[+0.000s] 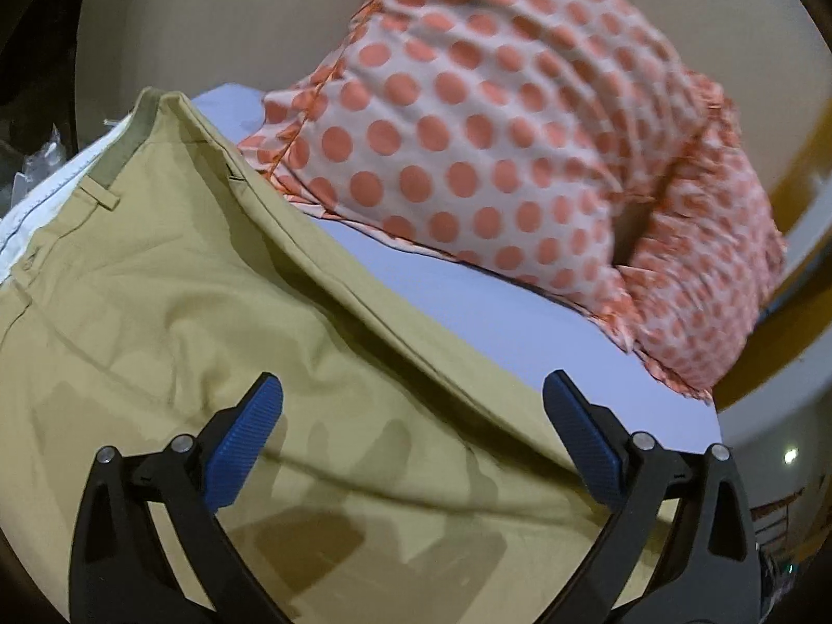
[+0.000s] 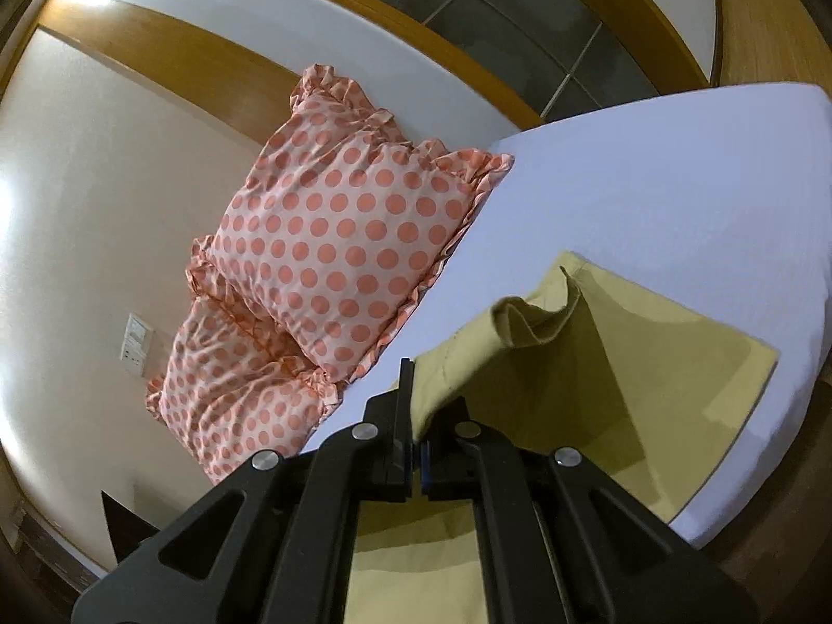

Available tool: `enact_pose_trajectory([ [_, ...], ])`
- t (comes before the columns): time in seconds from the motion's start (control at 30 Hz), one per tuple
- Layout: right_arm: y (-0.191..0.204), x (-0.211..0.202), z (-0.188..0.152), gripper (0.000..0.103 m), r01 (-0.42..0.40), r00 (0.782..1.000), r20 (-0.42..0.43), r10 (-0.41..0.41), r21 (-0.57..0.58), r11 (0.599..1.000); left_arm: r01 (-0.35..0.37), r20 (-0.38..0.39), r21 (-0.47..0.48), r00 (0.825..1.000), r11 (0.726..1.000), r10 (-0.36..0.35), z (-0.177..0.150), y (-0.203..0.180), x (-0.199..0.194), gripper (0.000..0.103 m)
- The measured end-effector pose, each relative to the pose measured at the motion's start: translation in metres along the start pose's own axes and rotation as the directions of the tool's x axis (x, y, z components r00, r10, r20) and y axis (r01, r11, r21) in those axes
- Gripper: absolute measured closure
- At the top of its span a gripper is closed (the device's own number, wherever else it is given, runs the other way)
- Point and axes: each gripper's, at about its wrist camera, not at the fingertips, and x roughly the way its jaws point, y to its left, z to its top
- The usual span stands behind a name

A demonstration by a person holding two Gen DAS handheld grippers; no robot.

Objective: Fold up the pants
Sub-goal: 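Lift the hem with the right tool while the left tool grasps the pants edge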

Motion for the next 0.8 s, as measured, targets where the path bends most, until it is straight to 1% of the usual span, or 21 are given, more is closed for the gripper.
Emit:
enact_pose_trajectory([
  [0.07,-0.003,0.000,-0.001,0.102,0.005,1.000,-0.004,-0.005,0.002,1.000,-0.013,-0.030,-0.023,0.999,1.000,0.013,0.011,0.004,0.020,0.014],
  [0.1,-0.004,0.000,-0.001,0.102,0.004,1.000,-0.006,-0.004,0.006,1.000,-0.023,-0.038,-0.030,0.999,0.999,0.022,0.015,0.005,0.027,0.021],
  [0.17,-0.003,0.002,-0.002,0.102,-0.001,1.000,-0.005,0.001,0.011,1.000,-0.058,-0.062,-0.041,0.997,0.997,0.055,0.023,0.011,0.045,0.039],
  [0.2,-0.003,0.002,-0.002,0.102,-0.006,1.000,0.000,0.006,0.011,1.000,-0.066,-0.083,-0.058,0.995,0.996,0.061,0.026,0.017,0.056,0.068],
  [0.23,-0.002,0.003,-0.001,0.102,-0.010,1.000,0.002,0.010,0.010,1.000,-0.047,-0.099,-0.078,0.994,0.996,0.039,0.028,0.022,0.062,0.096],
  [0.27,-0.001,0.004,0.000,0.102,-0.016,1.000,0.004,0.016,0.009,1.000,-0.017,-0.107,-0.110,0.994,0.994,0.005,0.029,0.029,0.064,0.097],
  [0.3,0.001,0.005,0.002,0.102,-0.018,1.000,0.004,0.018,0.009,1.000,0.004,-0.091,-0.140,0.996,0.990,-0.016,0.027,0.034,0.059,0.098],
  [0.33,0.002,0.005,0.004,0.102,-0.025,1.000,0.005,0.025,0.005,1.000,0.011,-0.057,-0.137,0.998,0.990,-0.019,0.023,0.034,0.046,0.099],
  [0.37,0.004,0.004,0.006,0.102,-0.026,1.000,0.009,0.026,0.002,1.000,0.011,-0.030,-0.117,0.999,0.993,-0.014,0.019,0.032,0.033,0.099],
  [0.43,0.006,-0.006,0.014,0.102,-0.028,0.999,0.035,0.029,-0.009,1.000,0.023,0.051,-0.057,0.998,0.998,-0.020,0.000,0.027,-0.014,0.100],
  [0.47,0.007,-0.011,0.016,0.102,-0.022,0.999,0.048,0.023,-0.016,1.000,0.032,0.083,-0.039,0.996,0.999,-0.028,-0.013,0.027,-0.038,0.100],
  [0.5,0.006,-0.016,0.019,0.102,-0.011,0.998,0.062,0.013,-0.023,1.000,0.044,0.115,-0.020,0.992,0.999,-0.042,-0.034,0.027,-0.068,0.099],
  [0.53,0.005,-0.021,0.022,0.102,0.003,0.997,0.073,-0.001,-0.027,1.000,0.047,0.132,-0.010,0.990,0.999,-0.045,-0.051,0.028,-0.088,0.098],
  [0.6,-0.002,-0.028,0.023,0.102,0.048,0.995,0.084,-0.045,-0.038,0.998,0.022,0.156,0.016,0.987,1.000,-0.025,-0.098,0.032,-0.124,0.096],
  [0.67,-0.010,-0.027,0.021,0.102,0.104,0.992,0.078,-0.100,-0.045,0.994,-0.006,0.148,0.023,0.989,1.000,0.002,-0.134,0.039,-0.139,0.095],
  [0.7,-0.015,-0.025,0.018,0.102,0.126,0.990,0.067,-0.123,-0.039,0.991,-0.022,0.126,0.013,0.992,1.000,0.021,-0.153,0.044,-0.141,0.095],
  [0.77,-0.025,-0.021,0.014,0.102,0.152,0.988,0.044,-0.151,-0.024,0.988,-0.022,0.090,-0.023,0.996,0.999,0.024,-0.176,0.055,-0.137,0.095],
  [0.8,-0.029,-0.018,0.012,0.102,0.167,0.986,0.031,-0.166,-0.019,0.986,-0.014,0.067,-0.057,0.998,0.998,0.017,-0.186,0.063,-0.133,0.095],
])
